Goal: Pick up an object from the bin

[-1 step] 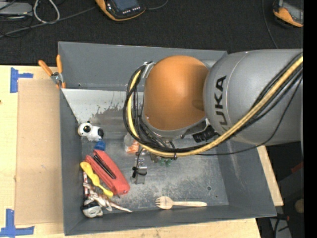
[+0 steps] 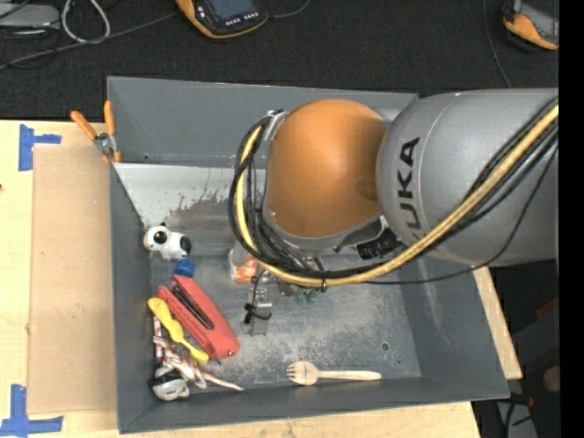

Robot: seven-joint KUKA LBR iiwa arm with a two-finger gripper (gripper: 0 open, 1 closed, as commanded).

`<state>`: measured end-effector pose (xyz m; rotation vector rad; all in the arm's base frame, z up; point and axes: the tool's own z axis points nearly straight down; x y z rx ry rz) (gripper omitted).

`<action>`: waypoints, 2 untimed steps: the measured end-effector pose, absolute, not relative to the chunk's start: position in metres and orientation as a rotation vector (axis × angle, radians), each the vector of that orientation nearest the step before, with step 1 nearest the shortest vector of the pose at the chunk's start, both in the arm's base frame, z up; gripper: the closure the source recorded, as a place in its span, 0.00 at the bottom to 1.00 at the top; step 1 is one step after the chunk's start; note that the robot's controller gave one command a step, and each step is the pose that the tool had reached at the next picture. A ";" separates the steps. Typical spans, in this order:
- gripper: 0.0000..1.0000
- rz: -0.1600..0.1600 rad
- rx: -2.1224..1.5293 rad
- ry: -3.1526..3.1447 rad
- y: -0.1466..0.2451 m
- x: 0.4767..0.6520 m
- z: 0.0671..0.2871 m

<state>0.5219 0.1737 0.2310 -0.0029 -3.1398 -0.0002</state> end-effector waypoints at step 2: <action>0.00 -0.003 -0.598 -3.085 0.193 0.482 0.159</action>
Offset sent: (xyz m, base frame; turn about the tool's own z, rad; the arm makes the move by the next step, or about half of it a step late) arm -0.0386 0.0187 -0.0710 0.3826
